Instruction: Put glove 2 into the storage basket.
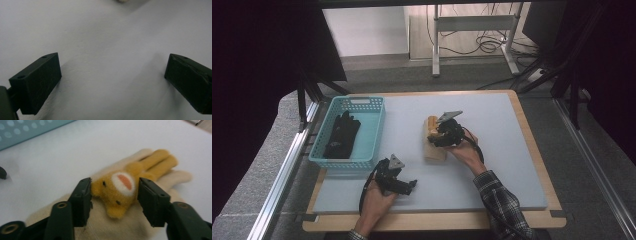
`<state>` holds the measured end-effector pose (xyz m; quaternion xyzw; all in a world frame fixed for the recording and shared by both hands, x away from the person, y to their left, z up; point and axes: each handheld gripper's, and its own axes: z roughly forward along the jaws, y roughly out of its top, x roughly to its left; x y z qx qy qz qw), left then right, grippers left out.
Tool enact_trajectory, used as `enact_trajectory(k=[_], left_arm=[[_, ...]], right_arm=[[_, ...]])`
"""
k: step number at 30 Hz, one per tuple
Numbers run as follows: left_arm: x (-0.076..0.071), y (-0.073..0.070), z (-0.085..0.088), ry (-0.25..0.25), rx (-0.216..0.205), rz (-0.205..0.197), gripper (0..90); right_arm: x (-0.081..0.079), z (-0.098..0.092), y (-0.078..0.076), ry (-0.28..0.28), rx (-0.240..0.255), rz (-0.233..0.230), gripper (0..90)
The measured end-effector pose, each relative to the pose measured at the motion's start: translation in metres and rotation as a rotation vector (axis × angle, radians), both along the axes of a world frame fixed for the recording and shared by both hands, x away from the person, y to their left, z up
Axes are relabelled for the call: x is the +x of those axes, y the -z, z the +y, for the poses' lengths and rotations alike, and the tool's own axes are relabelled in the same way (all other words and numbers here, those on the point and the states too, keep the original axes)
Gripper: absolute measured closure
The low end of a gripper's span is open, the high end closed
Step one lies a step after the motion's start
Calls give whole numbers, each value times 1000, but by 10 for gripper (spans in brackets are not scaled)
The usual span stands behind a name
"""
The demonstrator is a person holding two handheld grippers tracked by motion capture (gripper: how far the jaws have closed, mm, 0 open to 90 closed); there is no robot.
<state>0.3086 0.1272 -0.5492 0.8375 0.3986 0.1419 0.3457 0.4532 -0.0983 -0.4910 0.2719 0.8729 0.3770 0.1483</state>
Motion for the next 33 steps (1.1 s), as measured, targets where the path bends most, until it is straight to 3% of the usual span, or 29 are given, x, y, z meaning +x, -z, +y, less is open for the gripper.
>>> enact_trajectory(k=[4, 6, 7, 8, 9, 13, 14, 23, 33], left_arm=[[0, 0, 0, 1, 1, -1, 10], [0, 0, 0, 1, 1, -1, 10], [0, 0, 0, 0, -1, -1, 10], [0, 0, 0, -3, -2, -1, 10], [0, 0, 0, -2, 0, -1, 10], [0, 0, 0, -1, -1, -1, 10], [0, 0, 0, -1, -1, -1, 10], [0, 0, 0, -2, -1, -1, 10], [0, 0, 0, -1, 0, -1, 10]], right_arm=[[-3, -17, -17, 48, 42, -21, 421], [-5, -35, -20, 81, 58, -7, 495], [-5, -35, -20, 81, 58, -7, 495], [-7, -45, -17, 102, 62, 13, 578], [-7, -45, -17, 102, 62, 13, 578], [-13, -60, -4, 106, 64, 66, 747], [-18, -63, 6, 96, 59, 85, 798], [-35, -59, 36, 60, 38, 122, 834], [-44, -42, 39, 25, 49, 114, 834]])
